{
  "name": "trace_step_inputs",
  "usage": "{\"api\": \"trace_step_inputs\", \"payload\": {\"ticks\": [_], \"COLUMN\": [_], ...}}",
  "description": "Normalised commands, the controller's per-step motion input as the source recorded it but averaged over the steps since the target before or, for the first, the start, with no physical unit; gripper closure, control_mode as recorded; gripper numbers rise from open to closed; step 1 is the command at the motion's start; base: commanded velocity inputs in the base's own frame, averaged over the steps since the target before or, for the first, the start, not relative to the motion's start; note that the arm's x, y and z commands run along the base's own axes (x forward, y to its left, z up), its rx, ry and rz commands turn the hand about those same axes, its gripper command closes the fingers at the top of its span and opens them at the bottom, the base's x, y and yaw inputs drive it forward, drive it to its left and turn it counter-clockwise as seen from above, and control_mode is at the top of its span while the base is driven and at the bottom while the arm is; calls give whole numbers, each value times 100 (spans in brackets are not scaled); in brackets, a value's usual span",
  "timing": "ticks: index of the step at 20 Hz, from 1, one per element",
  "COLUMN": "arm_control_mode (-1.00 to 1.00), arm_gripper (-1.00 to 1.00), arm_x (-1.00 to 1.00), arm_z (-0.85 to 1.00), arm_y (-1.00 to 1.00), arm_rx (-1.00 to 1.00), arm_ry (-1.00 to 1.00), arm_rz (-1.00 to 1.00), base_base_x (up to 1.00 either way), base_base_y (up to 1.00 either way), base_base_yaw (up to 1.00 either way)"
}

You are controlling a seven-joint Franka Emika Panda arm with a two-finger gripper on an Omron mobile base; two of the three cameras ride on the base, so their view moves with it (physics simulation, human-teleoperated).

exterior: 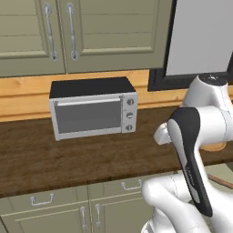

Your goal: Pick up the knife from the drawer and place it on the cutting board. Then place the meat from the plate to the cutting board.

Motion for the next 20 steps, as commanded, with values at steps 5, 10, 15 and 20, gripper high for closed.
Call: {"api": "trace_step_inputs", "payload": {"ticks": [5,10,15,20], "arm_control_mode": [100,100,100,100], "arm_gripper": [-100,-100,-100,-100], "arm_x": [-10,0,0,0], "arm_z": [-2,0,0,0], "arm_y": [0,0,0,0], "arm_rx": [0,0,0,0], "arm_ry": [-1,0,0,0], "arm_rz": [-1,0,0,0], "base_base_x": [-16,-87,-100,-56], "base_base_y": [0,9,-8,-87], "base_base_yaw": [0,0,-1,-1]}}
